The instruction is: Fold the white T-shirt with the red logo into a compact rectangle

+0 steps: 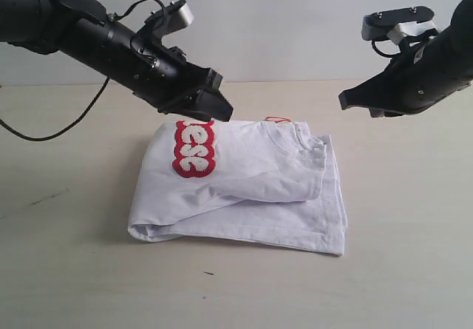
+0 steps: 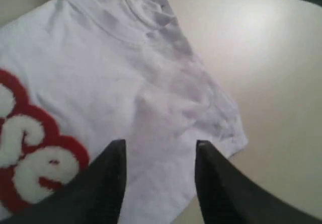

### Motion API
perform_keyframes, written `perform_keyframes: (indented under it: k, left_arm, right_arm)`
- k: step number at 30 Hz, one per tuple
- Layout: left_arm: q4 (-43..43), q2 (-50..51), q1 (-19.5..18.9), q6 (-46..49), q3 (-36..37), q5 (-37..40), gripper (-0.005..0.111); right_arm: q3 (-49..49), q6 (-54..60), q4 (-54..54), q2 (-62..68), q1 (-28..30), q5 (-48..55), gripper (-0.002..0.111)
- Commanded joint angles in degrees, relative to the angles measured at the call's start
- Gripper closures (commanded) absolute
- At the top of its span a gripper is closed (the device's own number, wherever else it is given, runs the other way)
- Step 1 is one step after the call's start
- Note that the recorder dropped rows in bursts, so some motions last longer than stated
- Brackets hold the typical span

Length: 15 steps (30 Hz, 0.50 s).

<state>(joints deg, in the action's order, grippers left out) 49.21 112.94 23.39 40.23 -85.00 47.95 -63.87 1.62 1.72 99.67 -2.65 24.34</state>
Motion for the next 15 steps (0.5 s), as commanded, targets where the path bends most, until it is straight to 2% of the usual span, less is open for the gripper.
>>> perform_keyframes:
  k: [1,5,9,15]
  left_arm:
    - [-9.9,-0.3,-0.1,-5.6,-0.3,0.5,0.063]
    - [-20.5,-0.3,-0.1,-13.1,-0.3,-0.2,0.063]
    - [-31.3,-0.3,-0.1,-21.0,-0.3,-0.2,0.063]
    - [-32.3,-0.3,-0.1,-21.7,-0.3,-0.6,0.063]
  right_arm:
    - [0.0,7.4,14.1,1.9,0.0,4.8,0.108]
    - [0.0,13.6,26.3,4.9,0.0,7.1,0.108]
    - [0.0,18.7,33.0,8.7,0.0,7.6,0.108]
    - [0.0,30.0,43.2,12.6,0.0,7.6,0.108]
